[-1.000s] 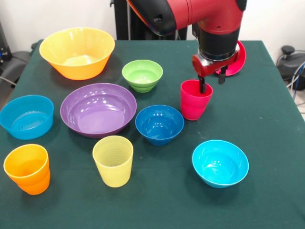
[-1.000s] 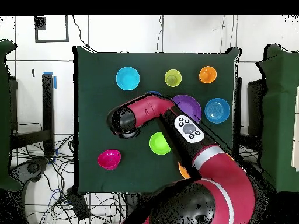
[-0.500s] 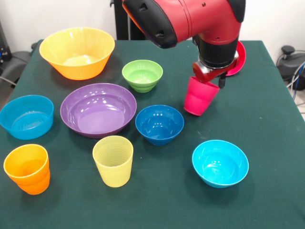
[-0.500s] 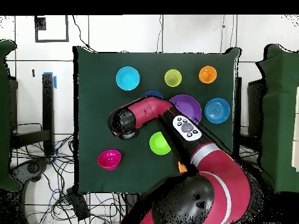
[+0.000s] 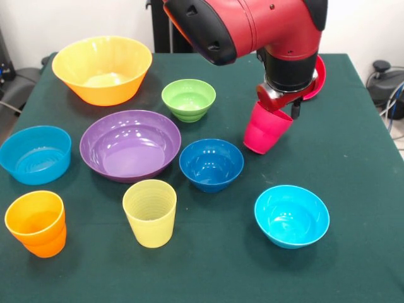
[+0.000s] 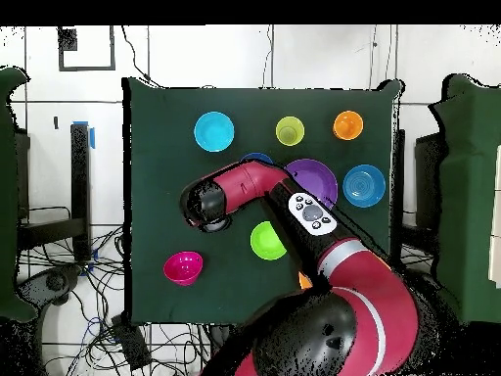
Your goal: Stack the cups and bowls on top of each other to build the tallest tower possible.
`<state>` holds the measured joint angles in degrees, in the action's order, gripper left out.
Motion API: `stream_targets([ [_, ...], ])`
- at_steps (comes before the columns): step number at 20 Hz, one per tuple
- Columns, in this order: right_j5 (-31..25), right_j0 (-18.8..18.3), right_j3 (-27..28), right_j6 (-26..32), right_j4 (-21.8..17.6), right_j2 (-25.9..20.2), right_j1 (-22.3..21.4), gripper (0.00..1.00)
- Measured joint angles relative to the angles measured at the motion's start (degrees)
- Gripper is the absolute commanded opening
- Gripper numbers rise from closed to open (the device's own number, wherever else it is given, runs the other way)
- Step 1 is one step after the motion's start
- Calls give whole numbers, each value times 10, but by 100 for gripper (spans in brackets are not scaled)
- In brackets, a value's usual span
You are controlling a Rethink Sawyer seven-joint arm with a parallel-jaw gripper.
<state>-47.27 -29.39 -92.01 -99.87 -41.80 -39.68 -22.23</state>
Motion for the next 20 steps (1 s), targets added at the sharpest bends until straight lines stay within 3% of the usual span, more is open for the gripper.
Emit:
stream_targets([
  [9, 1, 0, 0, 0, 0, 0, 0, 100],
  [10, 6, 0, 1, 0, -1, 0, -1, 0],
  [20, 7, -1, 2, 0, 2, -1, -9, 0],
])
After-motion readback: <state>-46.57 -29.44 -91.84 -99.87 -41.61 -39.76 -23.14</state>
